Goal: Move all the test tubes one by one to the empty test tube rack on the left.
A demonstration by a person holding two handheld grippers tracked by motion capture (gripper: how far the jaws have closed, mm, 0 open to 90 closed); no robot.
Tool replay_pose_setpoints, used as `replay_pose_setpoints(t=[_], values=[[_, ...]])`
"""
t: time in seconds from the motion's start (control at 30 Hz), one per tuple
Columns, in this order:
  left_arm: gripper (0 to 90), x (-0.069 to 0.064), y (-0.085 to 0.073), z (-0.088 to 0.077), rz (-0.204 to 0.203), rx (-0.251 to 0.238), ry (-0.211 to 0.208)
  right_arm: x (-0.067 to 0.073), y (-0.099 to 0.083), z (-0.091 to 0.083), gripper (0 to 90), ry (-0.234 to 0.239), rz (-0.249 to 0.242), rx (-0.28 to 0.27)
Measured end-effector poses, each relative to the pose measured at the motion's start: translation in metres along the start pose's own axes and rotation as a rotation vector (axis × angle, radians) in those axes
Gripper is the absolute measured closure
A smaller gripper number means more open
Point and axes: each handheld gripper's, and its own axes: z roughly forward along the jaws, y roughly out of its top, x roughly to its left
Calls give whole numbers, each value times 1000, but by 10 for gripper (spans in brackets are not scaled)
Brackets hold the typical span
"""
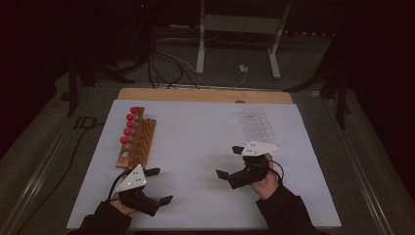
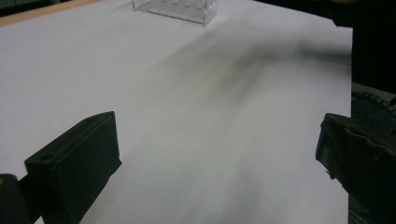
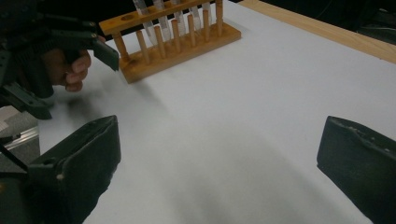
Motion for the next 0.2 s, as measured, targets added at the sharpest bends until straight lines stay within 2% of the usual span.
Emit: replay_pose_setpoints(t=[0.2], values=[[5,2,0,-1,-5,-6,3,1,-3,2,0,-22,-30,14]])
